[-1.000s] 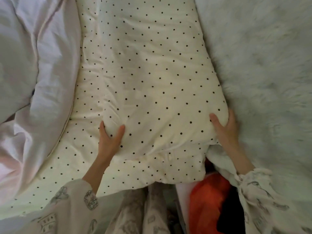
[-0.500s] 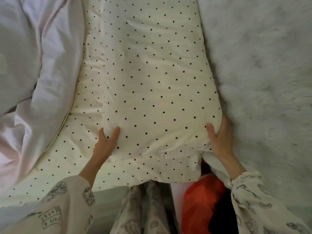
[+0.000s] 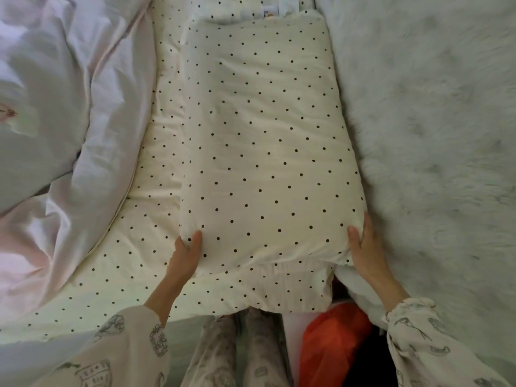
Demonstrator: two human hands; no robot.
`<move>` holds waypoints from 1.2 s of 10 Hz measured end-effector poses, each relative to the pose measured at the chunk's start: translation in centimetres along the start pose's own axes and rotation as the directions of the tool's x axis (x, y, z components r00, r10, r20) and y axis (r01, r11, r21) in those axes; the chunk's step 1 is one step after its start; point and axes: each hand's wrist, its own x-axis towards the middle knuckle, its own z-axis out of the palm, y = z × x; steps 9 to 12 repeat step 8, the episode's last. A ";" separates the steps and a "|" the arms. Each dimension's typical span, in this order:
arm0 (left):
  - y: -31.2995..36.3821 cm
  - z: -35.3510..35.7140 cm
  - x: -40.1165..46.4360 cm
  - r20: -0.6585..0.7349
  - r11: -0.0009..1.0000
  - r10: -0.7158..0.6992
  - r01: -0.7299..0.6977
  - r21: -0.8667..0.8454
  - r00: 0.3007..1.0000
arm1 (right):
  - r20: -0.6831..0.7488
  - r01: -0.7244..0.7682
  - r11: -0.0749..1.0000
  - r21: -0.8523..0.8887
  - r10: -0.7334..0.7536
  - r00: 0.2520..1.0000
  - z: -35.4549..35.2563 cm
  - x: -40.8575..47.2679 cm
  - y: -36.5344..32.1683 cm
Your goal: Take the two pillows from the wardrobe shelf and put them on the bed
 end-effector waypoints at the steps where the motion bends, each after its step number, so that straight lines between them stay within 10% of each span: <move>1: 1.1 0.6 -0.2 -0.090 0.983 0.060 -0.043 0.178 0.994 | 0.033 -0.079 0.994 -0.076 0.082 0.996 -0.2 0.0 -0.3; 3: 6.8 3.0 0.5 -0.016 0.649 0.570 -0.438 0.622 0.821 | -0.096 0.187 0.858 -0.478 -0.263 0.960 -0.9 1.2 -5.0; 7: 5.8 5.7 3.0 0.232 0.211 0.555 -0.405 0.890 0.799 | 0.182 0.226 0.777 -0.588 -0.145 0.973 3.3 0.3 -9.3; 8: 5.9 5.8 3.0 0.248 0.218 0.525 -0.411 0.885 0.814 | 0.266 0.100 0.983 -0.153 -0.056 0.962 1.1 -0.2 -11.4; 12: 5.9 5.8 3.0 0.248 0.218 0.525 -0.411 0.885 0.814 | 0.266 0.100 0.983 -0.153 -0.056 0.962 1.1 -0.2 -11.4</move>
